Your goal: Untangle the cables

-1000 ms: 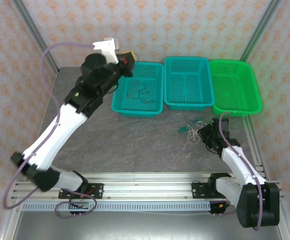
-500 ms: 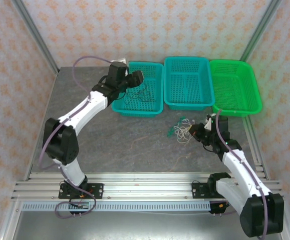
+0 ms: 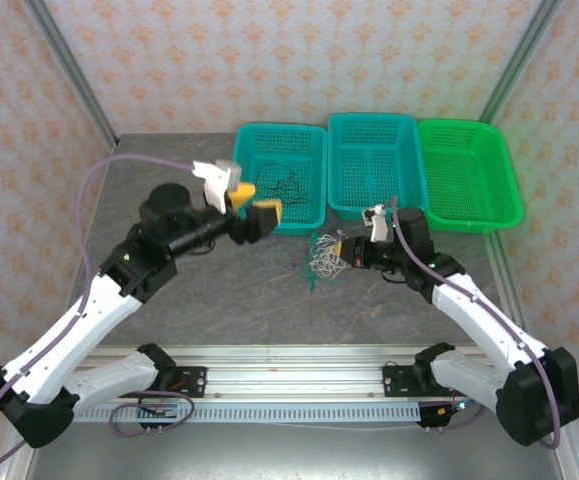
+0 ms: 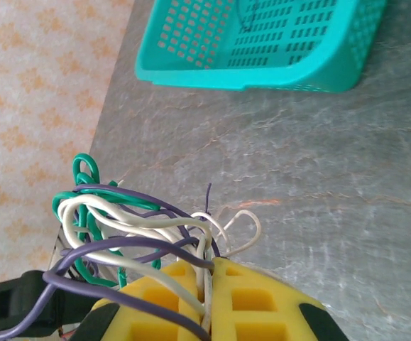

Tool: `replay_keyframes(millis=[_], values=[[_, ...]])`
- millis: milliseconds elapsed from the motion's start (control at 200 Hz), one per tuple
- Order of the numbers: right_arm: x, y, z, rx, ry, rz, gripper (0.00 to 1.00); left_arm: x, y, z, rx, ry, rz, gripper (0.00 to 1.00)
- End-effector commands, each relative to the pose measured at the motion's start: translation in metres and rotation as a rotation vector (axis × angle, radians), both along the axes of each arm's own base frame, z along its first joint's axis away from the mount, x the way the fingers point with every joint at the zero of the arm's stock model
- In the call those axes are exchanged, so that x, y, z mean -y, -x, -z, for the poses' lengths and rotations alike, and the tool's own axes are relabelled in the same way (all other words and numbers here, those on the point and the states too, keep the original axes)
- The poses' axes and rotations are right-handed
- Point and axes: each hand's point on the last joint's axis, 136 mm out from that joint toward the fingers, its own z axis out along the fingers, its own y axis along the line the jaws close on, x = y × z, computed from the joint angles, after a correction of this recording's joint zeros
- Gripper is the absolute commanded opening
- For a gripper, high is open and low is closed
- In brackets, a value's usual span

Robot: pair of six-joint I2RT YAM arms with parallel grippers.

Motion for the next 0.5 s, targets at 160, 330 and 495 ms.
replay_keyframes(millis=[160,330,495], values=[[-0.022,-0.005,-0.026,0.064,-0.023,-0.114,0.00,0.008,0.041,0.116,-0.036,-0.249,0.218,0.83],[-0.027,-0.003,-0.030,0.053,-0.032,-0.132,0.00,0.029,0.026,0.130,-0.024,-0.193,0.230,0.79],[-0.024,-0.002,-0.035,0.050,-0.024,-0.122,0.00,0.040,0.010,0.141,-0.029,-0.176,0.218,0.63]])
